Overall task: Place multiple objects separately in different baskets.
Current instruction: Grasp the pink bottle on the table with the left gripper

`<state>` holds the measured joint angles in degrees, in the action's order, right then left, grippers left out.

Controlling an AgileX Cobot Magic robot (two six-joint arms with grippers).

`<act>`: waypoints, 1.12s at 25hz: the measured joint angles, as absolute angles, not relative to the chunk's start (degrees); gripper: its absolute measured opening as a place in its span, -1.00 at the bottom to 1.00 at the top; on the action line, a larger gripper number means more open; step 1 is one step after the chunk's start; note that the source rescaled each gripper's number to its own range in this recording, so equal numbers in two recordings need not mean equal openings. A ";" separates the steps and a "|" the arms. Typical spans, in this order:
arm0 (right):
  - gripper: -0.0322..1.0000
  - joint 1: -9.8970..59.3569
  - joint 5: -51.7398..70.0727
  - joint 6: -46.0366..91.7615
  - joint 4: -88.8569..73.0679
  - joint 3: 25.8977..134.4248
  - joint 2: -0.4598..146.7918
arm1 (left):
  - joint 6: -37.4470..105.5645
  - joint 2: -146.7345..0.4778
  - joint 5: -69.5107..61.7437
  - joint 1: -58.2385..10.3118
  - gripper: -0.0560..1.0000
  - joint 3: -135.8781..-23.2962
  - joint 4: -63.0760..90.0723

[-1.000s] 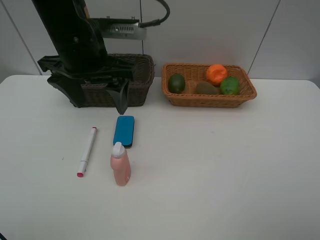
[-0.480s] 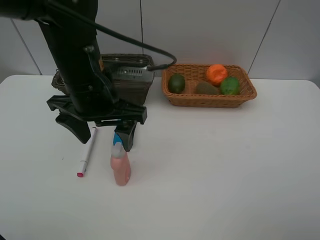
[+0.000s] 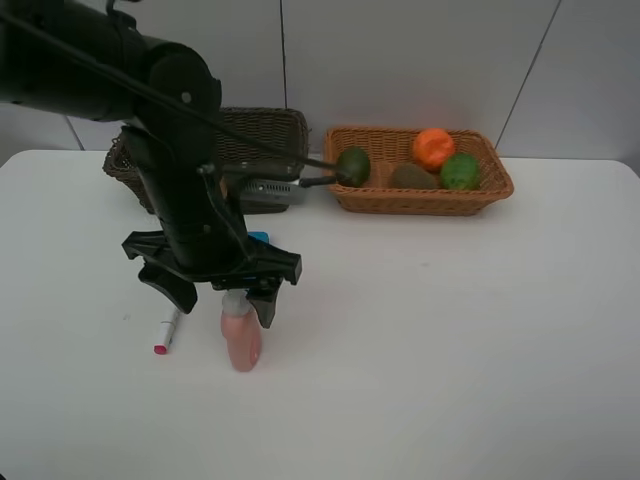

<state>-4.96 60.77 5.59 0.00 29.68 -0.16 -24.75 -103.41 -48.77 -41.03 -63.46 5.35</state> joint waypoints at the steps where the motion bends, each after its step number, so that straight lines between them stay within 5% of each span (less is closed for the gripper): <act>1: 0.99 -4.96 60.77 5.59 0.00 29.68 -0.16 | -24.62 -104.48 -47.89 -41.03 1.00 -63.46 5.41; 22: 0.99 -4.96 60.77 5.59 0.00 29.68 -0.16 | -22.20 -109.57 -43.17 -41.50 0.95 -63.41 7.96; 24: 0.99 -4.96 60.77 5.59 0.00 29.68 -0.16 | -22.81 -109.57 -44.21 -41.50 0.63 -63.41 7.96; 27: 0.99 -4.96 60.77 5.59 0.00 29.68 -0.16 | -23.73 -109.57 -45.03 -41.50 -0.39 -63.41 7.87; 28: 0.99 -4.96 60.77 5.59 0.00 29.68 -0.16 | -23.78 -109.57 -45.10 -41.56 -0.37 -63.41 7.87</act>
